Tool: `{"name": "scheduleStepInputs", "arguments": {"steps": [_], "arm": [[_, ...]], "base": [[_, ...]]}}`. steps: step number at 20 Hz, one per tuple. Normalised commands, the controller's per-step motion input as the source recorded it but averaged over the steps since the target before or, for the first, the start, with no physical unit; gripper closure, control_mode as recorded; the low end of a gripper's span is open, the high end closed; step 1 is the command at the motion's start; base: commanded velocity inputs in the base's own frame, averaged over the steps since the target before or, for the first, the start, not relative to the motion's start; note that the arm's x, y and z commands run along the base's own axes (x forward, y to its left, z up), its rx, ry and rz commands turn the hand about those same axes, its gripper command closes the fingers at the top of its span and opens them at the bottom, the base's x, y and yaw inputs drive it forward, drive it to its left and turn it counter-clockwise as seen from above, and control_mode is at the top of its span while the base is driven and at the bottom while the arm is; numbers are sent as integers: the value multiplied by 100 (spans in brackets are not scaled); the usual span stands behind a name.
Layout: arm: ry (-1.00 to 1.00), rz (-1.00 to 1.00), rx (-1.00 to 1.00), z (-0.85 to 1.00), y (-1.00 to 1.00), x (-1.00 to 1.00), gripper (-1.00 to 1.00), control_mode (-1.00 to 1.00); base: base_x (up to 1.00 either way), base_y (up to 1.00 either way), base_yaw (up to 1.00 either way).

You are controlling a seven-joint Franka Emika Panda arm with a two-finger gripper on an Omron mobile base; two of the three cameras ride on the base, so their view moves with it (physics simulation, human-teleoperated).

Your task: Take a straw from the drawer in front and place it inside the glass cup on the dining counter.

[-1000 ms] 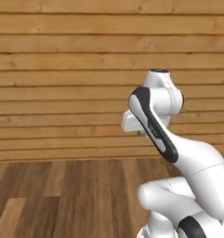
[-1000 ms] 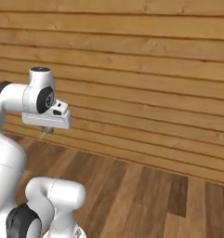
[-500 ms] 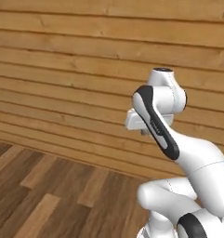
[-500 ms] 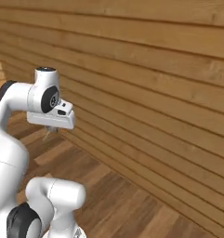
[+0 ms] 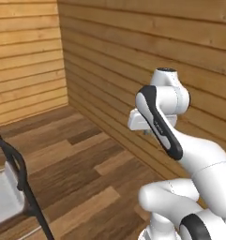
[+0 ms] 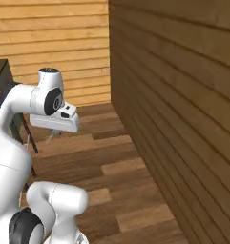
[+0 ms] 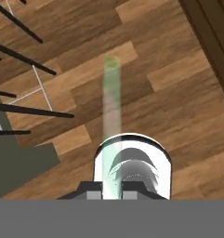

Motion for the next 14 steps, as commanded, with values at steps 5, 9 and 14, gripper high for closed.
{"name": "scheduleStepInputs", "arguments": {"steps": [5, 9, 14], "arm": [[0, 0, 0, 0, 0, 0, 100, 100], [0, 0, 0, 0, 0, 0, 100, 100], [0, 0, 0, 0, 0, 0, 100, 100]], "base": [[89, -7, 86], [83, -35, 77], [80, -71, 61]]}}
